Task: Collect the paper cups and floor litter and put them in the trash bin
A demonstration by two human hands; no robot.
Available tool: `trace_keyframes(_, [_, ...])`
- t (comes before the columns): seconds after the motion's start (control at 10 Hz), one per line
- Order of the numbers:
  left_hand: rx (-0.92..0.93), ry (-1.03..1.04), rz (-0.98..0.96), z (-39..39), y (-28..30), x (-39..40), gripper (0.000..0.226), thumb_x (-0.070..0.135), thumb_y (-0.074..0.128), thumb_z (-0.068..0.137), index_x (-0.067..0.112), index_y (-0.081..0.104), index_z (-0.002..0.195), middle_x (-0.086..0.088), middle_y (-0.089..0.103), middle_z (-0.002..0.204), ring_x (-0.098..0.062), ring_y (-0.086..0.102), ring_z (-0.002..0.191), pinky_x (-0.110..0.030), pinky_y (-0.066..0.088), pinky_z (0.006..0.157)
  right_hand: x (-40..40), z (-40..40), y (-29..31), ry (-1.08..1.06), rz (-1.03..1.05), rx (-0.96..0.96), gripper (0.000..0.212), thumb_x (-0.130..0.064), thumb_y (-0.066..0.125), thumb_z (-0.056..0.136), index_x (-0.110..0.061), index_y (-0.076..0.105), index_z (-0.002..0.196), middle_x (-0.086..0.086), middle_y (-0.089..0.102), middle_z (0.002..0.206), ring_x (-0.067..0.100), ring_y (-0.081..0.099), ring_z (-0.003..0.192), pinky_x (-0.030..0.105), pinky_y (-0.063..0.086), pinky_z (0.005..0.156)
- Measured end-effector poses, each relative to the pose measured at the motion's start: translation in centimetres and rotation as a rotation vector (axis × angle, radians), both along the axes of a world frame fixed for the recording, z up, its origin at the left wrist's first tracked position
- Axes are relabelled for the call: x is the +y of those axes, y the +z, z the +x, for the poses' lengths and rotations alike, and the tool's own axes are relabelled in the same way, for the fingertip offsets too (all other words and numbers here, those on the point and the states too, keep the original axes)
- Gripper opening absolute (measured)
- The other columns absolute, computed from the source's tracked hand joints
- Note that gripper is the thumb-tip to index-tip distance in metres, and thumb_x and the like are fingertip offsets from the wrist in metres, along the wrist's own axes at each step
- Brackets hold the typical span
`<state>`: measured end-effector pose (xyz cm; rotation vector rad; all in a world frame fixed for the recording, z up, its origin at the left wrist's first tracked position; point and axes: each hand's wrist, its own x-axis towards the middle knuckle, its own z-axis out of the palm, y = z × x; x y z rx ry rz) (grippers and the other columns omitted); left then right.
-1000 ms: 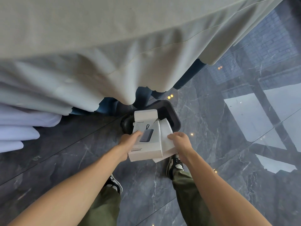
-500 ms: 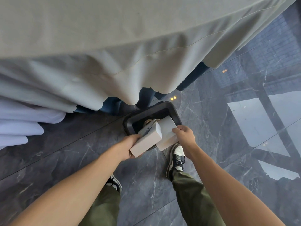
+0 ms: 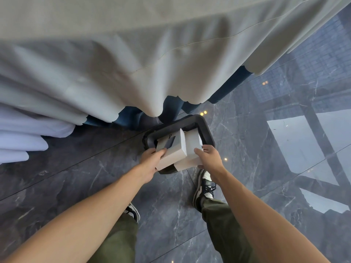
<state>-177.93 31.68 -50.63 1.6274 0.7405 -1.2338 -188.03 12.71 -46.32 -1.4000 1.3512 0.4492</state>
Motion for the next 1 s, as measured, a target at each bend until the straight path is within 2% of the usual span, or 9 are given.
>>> trace_keyframes(0.1, [-0.104,-0.016,0.088,-0.7,0.2,0.4,0.05,0.036,0.08,0.09,0.013,0.062,0.132,-0.008,0.069,0.119,-0.026,0.068,0.103,-0.037,0.059,0.074,1.1,-0.5,0.0,0.055,-0.075,0.083,0.044,-0.035,0.062,0.082,-0.016,0.055,0.122,0.006,0.067,0.103,0.024,0.07,0.074,0.045,0.063,0.07])
trace_keyframes(0.2, [-0.179,-0.108,0.127,-1.3,0.5,0.1,0.053,0.04,0.078,0.091,0.015,0.059,0.134,-0.005,0.067,0.12,-0.023,0.066,0.1,-0.029,0.052,0.064,1.7,-0.5,-0.3,0.061,-0.078,0.038,0.051,-0.034,0.063,0.088,-0.014,0.053,0.133,0.008,0.067,0.112,0.025,0.072,0.08,0.045,0.065,0.071])
trace_keyframes(0.3, [-0.241,-0.211,0.145,-1.6,0.2,-0.6,0.054,0.044,0.074,0.094,0.016,0.058,0.136,-0.007,0.065,0.128,-0.026,0.065,0.107,-0.028,0.05,0.071,1.6,0.2,-0.9,0.132,-0.102,-0.017,0.059,-0.043,0.062,0.094,-0.013,0.051,0.144,0.011,0.068,0.125,0.028,0.072,0.098,0.049,0.061,0.089])
trace_keyframes(0.5, [-0.412,-0.386,0.176,-1.4,0.2,-1.5,0.052,0.045,0.063,0.1,0.017,0.057,0.144,-0.009,0.057,0.142,-0.028,0.06,0.124,-0.035,0.051,0.09,0.6,1.1,-1.3,0.19,-0.115,-0.024,0.062,-0.05,0.055,0.097,-0.012,0.052,0.145,0.011,0.066,0.13,0.031,0.066,0.113,0.051,0.054,0.1])
trace_keyframes(0.6, [-0.458,-0.408,0.176,-1.4,0.7,-1.3,0.05,0.045,0.057,0.103,0.017,0.058,0.144,-0.009,0.057,0.145,-0.027,0.058,0.128,-0.032,0.047,0.093,0.7,1.0,-0.7,0.204,-0.111,-0.03,0.062,-0.055,0.05,0.098,-0.013,0.054,0.144,0.008,0.065,0.133,0.028,0.063,0.119,0.047,0.052,0.105])
trace_keyframes(0.7, [-0.504,-0.488,0.175,-1.9,2.6,-0.4,0.05,0.045,0.053,0.105,0.016,0.058,0.145,-0.01,0.056,0.148,-0.028,0.054,0.135,-0.03,0.041,0.098,1.1,-0.2,1.1,0.242,-0.135,-0.026,0.055,-0.049,0.046,0.101,-0.014,0.058,0.142,0.007,0.066,0.134,0.024,0.062,0.12,0.039,0.049,0.103])
trace_keyframes(0.8, [-0.511,-0.571,0.15,-2.0,4.5,0.2,0.053,0.043,0.054,0.105,0.015,0.054,0.149,-0.01,0.053,0.152,-0.028,0.051,0.139,-0.032,0.04,0.103,1.3,-0.8,3.0,0.296,-0.141,-0.019,0.051,-0.042,0.049,0.101,-0.013,0.058,0.142,0.007,0.066,0.135,0.023,0.063,0.117,0.039,0.051,0.1])
trace_keyframes(0.9, [-0.531,-0.774,0.133,-1.5,8.8,0.9,0.056,0.039,0.055,0.104,0.014,0.047,0.155,-0.011,0.05,0.155,-0.028,0.05,0.141,-0.037,0.042,0.109,1.5,-1.7,7.3,0.407,-0.151,-0.005,0.049,-0.037,0.052,0.098,-0.014,0.057,0.142,0.008,0.064,0.137,0.024,0.062,0.117,0.033,0.047,0.091])
trace_keyframes(1.0, [-0.5,-0.901,0.109,-1.2,12.1,1.1,0.057,0.037,0.056,0.103,0.016,0.046,0.155,-0.007,0.052,0.155,-0.027,0.052,0.139,-0.035,0.044,0.105,1.7,-2.4,10.5,0.484,-0.165,0.013,0.05,-0.034,0.052,0.097,-0.015,0.055,0.143,0.008,0.063,0.139,0.026,0.061,0.123,0.035,0.048,0.094])
